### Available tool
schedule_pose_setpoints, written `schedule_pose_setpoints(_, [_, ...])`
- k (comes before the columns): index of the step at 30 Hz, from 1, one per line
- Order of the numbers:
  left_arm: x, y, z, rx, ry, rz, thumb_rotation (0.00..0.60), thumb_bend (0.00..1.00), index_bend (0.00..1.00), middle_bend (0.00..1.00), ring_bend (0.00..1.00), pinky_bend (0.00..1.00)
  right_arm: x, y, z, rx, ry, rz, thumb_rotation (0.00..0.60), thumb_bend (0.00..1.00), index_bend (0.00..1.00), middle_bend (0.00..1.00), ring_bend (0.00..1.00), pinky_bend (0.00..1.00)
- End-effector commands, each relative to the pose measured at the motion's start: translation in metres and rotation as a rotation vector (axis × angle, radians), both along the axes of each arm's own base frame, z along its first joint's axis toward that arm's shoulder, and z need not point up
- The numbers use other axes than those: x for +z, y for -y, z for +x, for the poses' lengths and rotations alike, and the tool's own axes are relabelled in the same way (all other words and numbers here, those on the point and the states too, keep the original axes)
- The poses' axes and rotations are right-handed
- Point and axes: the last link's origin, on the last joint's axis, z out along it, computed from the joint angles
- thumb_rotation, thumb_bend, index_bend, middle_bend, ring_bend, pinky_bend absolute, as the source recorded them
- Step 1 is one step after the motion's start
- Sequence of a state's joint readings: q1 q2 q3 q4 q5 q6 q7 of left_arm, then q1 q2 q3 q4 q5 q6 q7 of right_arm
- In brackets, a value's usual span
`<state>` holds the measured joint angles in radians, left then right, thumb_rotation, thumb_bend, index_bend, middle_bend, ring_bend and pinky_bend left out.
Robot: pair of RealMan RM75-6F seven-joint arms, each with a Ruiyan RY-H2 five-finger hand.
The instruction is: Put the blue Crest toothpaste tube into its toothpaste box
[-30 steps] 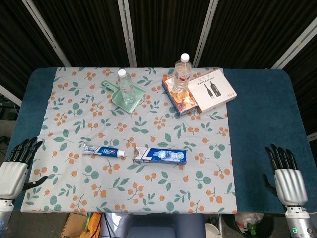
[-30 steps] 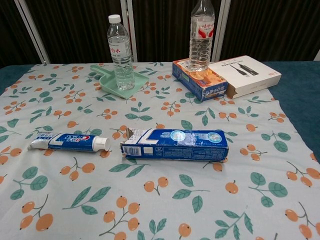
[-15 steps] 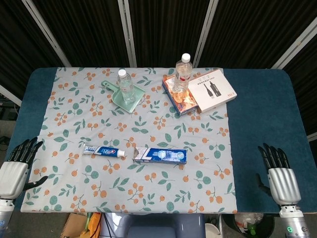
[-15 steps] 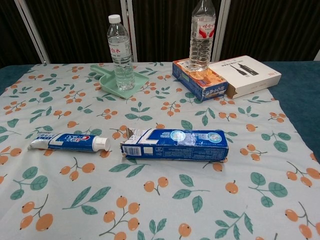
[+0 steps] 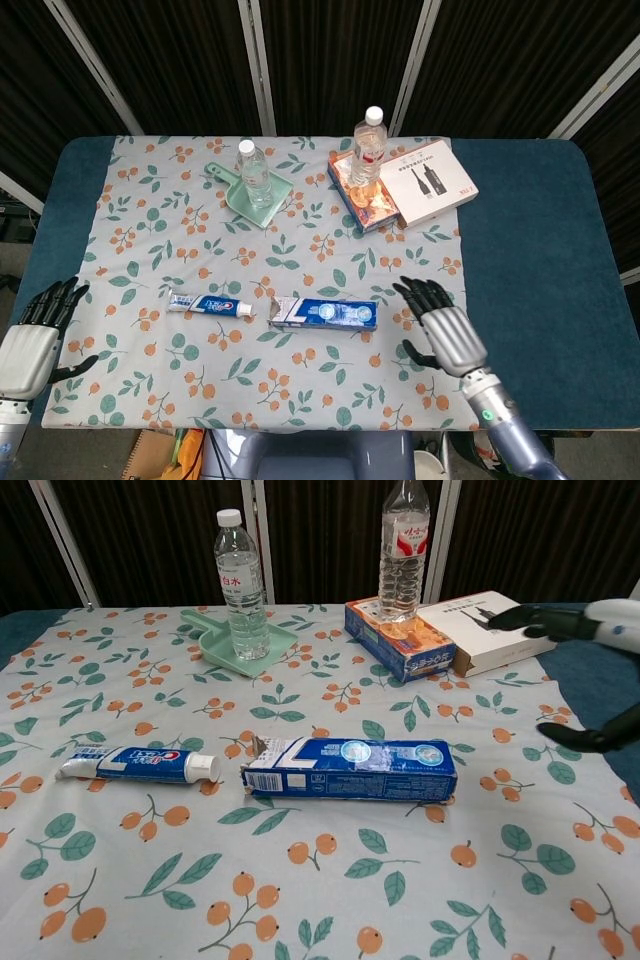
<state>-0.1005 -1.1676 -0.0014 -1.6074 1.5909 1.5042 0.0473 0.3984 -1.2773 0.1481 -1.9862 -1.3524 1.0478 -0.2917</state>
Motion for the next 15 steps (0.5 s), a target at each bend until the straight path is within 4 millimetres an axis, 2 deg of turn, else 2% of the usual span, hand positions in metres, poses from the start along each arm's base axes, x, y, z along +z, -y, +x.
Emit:
schedule_pose_setpoints(1, [0.000, 0.000, -0.001, 0.009, 0.006, -0.005, 0.600, 0.01, 0.02, 0.00, 0.01, 0.10, -0.034, 0.013, 0.028, 0.037, -0.009, 0.098, 0.600, 0.39, 0.00, 0.00, 0.00, 0.00])
schedule_pose_setpoints(6, [0.001, -0.001, -0.001, 0.018, 0.014, -0.013, 0.600, 0.01, 0.02, 0.00, 0.01, 0.10, -0.068, 0.025, 0.044, 0.034, -0.035, 0.162, 0.600, 0.37, 0.00, 0.00, 0.00, 0.00])
schedule_pose_setpoints(15, [0.000, -0.002, -0.001, 0.031, 0.029, -0.022, 0.600, 0.01, 0.02, 0.00, 0.01, 0.10, -0.102, 0.043, 0.055, -0.017, -0.057, 0.183, 0.600, 0.35, 0.00, 0.00, 0.00, 0.00])
